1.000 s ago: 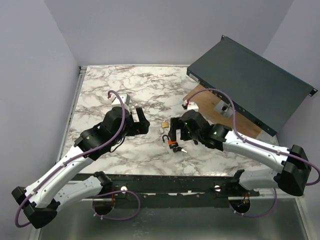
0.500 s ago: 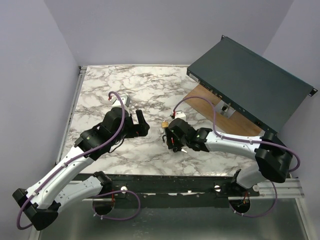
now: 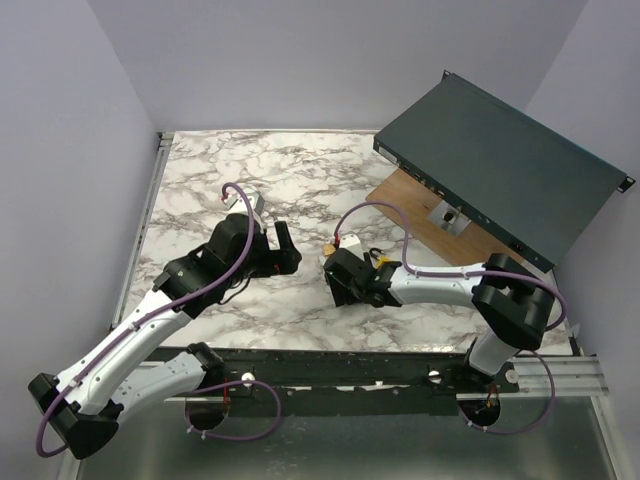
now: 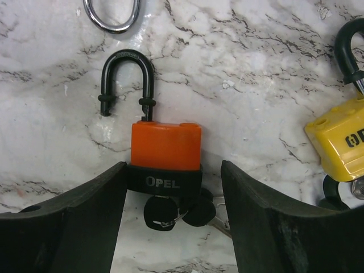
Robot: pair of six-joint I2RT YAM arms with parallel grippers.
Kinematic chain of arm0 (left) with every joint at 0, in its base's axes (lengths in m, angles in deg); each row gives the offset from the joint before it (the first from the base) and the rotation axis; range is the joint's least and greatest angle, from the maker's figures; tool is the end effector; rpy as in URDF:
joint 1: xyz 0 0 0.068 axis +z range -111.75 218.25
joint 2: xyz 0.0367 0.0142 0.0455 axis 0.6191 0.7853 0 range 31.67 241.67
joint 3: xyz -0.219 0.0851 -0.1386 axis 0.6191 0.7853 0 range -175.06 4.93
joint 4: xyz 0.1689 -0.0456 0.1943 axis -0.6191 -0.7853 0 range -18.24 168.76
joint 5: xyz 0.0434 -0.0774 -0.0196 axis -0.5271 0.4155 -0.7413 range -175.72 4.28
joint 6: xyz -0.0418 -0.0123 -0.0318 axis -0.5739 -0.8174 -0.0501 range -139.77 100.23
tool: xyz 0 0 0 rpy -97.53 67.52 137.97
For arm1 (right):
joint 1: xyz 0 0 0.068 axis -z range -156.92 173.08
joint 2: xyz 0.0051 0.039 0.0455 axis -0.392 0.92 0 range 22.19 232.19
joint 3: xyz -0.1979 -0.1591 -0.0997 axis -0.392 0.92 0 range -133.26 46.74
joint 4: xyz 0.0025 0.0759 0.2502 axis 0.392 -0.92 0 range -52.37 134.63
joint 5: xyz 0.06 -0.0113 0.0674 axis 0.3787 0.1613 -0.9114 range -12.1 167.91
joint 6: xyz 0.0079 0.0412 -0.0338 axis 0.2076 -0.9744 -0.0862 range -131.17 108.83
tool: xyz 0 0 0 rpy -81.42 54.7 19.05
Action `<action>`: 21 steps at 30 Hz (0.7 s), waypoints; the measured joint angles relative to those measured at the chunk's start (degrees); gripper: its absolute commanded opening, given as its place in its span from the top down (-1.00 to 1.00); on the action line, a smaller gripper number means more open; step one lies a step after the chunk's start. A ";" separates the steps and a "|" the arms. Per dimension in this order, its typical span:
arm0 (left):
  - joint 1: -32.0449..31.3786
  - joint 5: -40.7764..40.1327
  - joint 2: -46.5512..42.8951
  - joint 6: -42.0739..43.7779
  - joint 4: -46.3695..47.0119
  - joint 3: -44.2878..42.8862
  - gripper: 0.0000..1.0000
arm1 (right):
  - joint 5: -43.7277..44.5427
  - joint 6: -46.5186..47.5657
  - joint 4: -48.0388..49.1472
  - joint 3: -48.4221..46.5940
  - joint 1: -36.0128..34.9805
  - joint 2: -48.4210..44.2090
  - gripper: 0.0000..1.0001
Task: Lock with the key
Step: Pick up the lock from the center of the board.
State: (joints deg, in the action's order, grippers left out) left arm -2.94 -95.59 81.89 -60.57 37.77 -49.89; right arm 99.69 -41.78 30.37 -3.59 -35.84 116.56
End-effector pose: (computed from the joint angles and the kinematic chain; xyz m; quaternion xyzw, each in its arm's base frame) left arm 0.1382 -0.1129 0.3312 -0.0358 0.8894 -0.2367 0.3895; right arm 0.1735 0.2624 0.1585 -0.1810 0.9286 0.0599 0.3185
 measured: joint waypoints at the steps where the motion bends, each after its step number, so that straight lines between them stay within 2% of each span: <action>1: 0.00 0.13 0.11 0.00 0.02 0.00 -0.97 | 0.33 0.13 0.11 0.00 -0.07 0.39 -0.35; 7: 0.50 0.66 0.83 0.00 0.17 0.00 -0.97 | 2.45 0.44 1.42 -0.63 -0.90 1.53 -0.32; 9: 0.66 0.94 1.20 0.00 0.22 0.04 -0.97 | 3.02 0.70 1.79 -0.92 -1.18 1.92 -0.22; 11: 0.79 1.31 1.46 0.00 0.42 0.17 -0.97 | 3.34 0.74 2.27 -1.16 -1.38 2.34 -0.05; 16: 1.14 2.03 2.34 0.00 0.66 0.28 -0.97 | 4.61 0.59 2.60 -1.46 -1.51 2.73 0.73; 18: 1.38 2.47 2.60 0.00 0.72 0.35 -0.97 | 5.09 0.33 2.34 -1.49 -1.51 2.60 0.82; 21: 1.68 4.35 3.02 0.11 1.29 0.44 -0.97 | 5.64 0.42 0.00 -1.46 -1.51 0.57 0.82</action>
State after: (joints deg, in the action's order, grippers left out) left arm -1.26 -91.24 84.91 -60.46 39.06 -49.46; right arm 105.32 -41.37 30.37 -5.05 -37.35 117.13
